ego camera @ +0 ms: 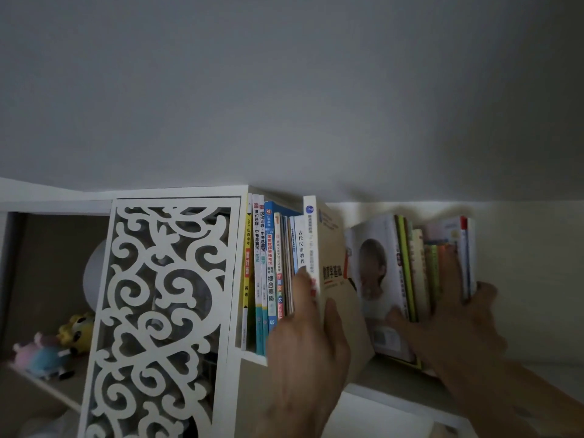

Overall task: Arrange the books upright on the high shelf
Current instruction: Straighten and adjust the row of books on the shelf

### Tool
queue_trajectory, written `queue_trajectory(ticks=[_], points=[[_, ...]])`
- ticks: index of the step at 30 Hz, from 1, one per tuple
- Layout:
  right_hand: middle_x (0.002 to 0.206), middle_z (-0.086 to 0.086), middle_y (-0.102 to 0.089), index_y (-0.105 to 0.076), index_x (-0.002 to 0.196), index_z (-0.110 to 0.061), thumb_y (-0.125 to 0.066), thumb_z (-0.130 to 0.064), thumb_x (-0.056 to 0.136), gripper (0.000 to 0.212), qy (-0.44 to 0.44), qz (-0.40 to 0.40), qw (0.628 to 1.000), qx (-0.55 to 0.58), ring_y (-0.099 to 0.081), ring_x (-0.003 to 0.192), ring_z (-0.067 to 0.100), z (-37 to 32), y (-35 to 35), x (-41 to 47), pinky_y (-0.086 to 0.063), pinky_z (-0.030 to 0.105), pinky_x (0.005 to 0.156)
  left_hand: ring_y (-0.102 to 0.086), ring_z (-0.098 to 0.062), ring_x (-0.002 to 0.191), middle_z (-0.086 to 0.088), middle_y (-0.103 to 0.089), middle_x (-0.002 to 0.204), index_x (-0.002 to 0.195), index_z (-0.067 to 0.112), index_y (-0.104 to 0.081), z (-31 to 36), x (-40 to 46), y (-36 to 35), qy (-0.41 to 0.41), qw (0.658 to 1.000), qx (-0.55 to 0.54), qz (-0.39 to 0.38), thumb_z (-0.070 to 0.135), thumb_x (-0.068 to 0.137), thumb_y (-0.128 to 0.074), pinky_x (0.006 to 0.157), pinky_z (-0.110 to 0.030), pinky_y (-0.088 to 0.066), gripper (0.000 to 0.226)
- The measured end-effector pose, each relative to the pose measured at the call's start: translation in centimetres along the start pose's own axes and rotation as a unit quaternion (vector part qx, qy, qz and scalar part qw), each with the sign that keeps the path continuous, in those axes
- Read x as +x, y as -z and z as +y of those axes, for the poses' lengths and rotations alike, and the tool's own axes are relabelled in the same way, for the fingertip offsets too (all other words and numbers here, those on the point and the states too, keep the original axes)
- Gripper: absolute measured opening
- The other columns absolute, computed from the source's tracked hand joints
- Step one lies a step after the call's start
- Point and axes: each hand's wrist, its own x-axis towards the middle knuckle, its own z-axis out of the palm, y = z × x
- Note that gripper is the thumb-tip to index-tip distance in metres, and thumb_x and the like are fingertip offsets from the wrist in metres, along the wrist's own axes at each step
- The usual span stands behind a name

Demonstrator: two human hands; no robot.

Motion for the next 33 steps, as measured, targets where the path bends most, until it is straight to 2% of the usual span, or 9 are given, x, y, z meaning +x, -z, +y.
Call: queue_trajectory(ticks=[4,7,9,15,19,21,25,29,33], points=[[0.135,0.014,-0.020,0.006,0.155,-0.041,-0.085,-0.069,0.051,0.141,-0.028,-0.004,0.999,-0.017,-0.055,0.097,0.048,0.6,0.5,0.2,-0.051,0.052,0.074,-0.054,-0.002,0.051,0.014,-0.046,0.067,0.137,0.029,-0.026,-0.2,1.4,-5.3,0.019,0.998,0.032,-0.040,0.034,0.106,-0.044,0.046,-0.013,-0.045,0.036],[0.137,0.011,-0.017,0.012,0.153,-0.042,-0.084,-0.068,0.053,0.141,-0.015,-0.030,0.999,-0.005,-0.053,0.105,0.049,0.5,0.9,0.1,-0.053,0.054,0.080,-0.041,-0.002,0.041,0.011,-0.039,0.057,0.137,0.015,-0.046,-1.7,1.4,-6.8,0.036,0.992,0.058,-0.105,0.024,0.103,-0.054,0.037,-0.010,-0.022,0.036],[0.138,0.012,-0.016,0.016,0.152,-0.043,-0.083,-0.069,0.053,0.143,0.002,-0.035,0.999,-0.004,-0.053,0.106,0.050,0.6,1.1,0.0,-0.054,0.055,0.083,-0.027,-0.001,0.033,0.013,-0.033,0.053,0.129,0.006,-0.056,-2.7,1.1,-7.6,0.027,0.991,0.100,-0.086,0.017,0.095,-0.065,0.032,-0.011,-0.010,0.036],[0.134,0.014,-0.020,0.009,0.159,-0.039,-0.083,-0.070,0.046,0.148,-0.009,-0.003,1.000,-0.015,-0.057,0.094,0.046,0.5,0.6,-0.2,-0.053,0.047,0.070,-0.059,-0.004,0.041,0.000,-0.068,0.064,0.138,0.007,-0.048,-2.7,-1.2,-5.1,-0.008,0.999,0.046,0.018,0.030,0.106,-0.045,0.038,-0.015,-0.046,0.040],[0.132,0.016,-0.025,0.004,0.160,-0.035,-0.081,-0.070,0.048,0.145,0.000,0.009,1.000,-0.019,-0.057,0.087,0.045,0.7,0.3,-0.4,-0.052,0.046,0.065,-0.054,-0.005,0.040,-0.003,-0.070,0.068,0.137,-0.002,-0.054,-1.9,-1.8,-2.1,-0.046,0.994,0.087,0.043,0.023,0.097,-0.055,0.047,-0.008,-0.033,0.047],[0.134,0.016,-0.023,0.009,0.159,-0.037,-0.080,-0.070,0.051,0.144,0.004,-0.005,1.000,-0.018,-0.056,0.090,0.045,0.7,0.3,-0.3,-0.053,0.048,0.067,-0.056,-0.007,0.040,-0.004,-0.070,0.068,0.138,0.000,-0.053,-1.7,-1.9,-2.0,-0.049,0.993,0.094,0.055,0.022,0.094,-0.061,0.045,-0.013,-0.036,0.050],[0.135,0.014,-0.021,0.015,0.157,-0.039,-0.080,-0.071,0.053,0.144,0.000,-0.014,1.000,-0.019,-0.055,0.096,0.046,0.6,0.7,-0.4,-0.053,0.049,0.070,-0.064,-0.010,0.046,-0.005,-0.072,0.071,0.141,0.003,-0.052,-1.2,-1.6,-3.8,-0.064,0.994,0.079,0.031,0.020,0.101,-0.054,0.039,-0.022,-0.051,0.043],[0.137,0.013,-0.017,0.019,0.154,-0.041,-0.079,-0.073,0.054,0.144,-0.002,-0.032,0.999,-0.022,-0.056,0.098,0.046,0.5,1.0,-0.3,-0.054,0.050,0.076,-0.065,-0.008,0.047,-0.003,-0.076,0.080,0.139,0.012,-0.046,-0.8,-1.3,-6.8,-0.026,0.993,0.100,-0.049,0.035,0.101,-0.036,0.038,-0.022,-0.051,0.046],[0.134,0.015,-0.018,0.019,0.155,-0.041,-0.076,-0.079,0.054,0.143,-0.007,-0.026,1.000,-0.011,-0.057,0.095,0.045,-0.1,0.9,-0.4,-0.054,0.048,0.077,-0.064,-0.008,0.049,-0.001,-0.071,0.073,0.140,0.013,-0.036,-1.7,-1.0,-9.4,-0.004,0.991,0.093,-0.095,0.032,0.100,-0.053,0.042,-0.018,-0.048,0.048]])
